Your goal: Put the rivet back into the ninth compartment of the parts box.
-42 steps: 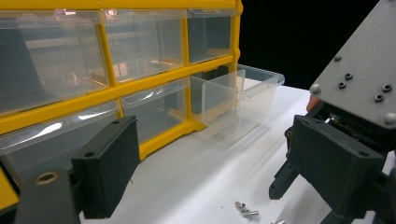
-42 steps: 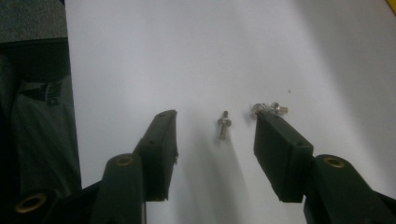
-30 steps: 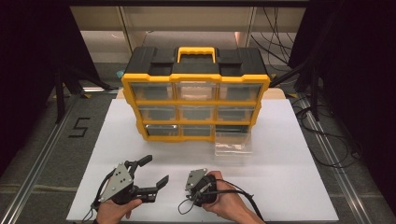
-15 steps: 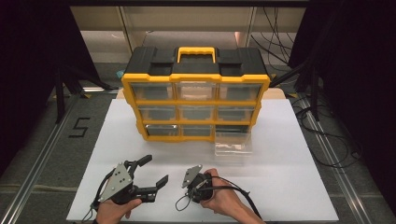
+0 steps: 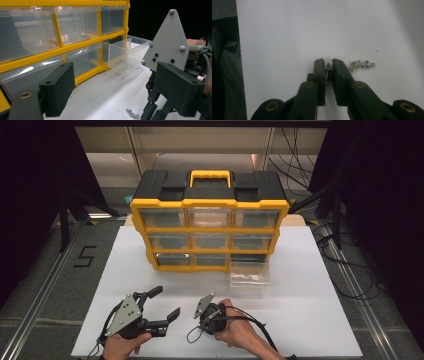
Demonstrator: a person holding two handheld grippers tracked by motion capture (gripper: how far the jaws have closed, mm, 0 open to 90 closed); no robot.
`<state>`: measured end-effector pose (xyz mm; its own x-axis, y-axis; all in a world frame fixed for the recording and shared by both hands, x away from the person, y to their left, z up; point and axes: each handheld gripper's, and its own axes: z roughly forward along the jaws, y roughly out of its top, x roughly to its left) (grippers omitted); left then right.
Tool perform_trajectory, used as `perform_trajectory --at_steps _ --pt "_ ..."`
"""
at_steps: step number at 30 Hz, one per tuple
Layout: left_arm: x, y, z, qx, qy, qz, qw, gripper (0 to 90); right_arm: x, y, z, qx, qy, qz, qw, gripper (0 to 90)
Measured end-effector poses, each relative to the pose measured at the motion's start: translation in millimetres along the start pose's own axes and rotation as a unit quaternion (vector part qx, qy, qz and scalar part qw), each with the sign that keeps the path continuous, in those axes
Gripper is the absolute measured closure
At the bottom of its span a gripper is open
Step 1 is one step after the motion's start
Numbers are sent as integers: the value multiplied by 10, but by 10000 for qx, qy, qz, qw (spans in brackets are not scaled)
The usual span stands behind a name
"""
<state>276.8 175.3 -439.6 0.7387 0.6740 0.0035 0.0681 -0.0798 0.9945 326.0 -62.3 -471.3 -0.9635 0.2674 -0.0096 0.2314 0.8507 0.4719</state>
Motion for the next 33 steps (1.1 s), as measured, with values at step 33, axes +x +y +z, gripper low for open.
perform_trajectory --at_steps 33 --pt "9 5 -5 -4 -3 32 10000 166 -266 52 -907 -1029 -1012 116 9895 823"
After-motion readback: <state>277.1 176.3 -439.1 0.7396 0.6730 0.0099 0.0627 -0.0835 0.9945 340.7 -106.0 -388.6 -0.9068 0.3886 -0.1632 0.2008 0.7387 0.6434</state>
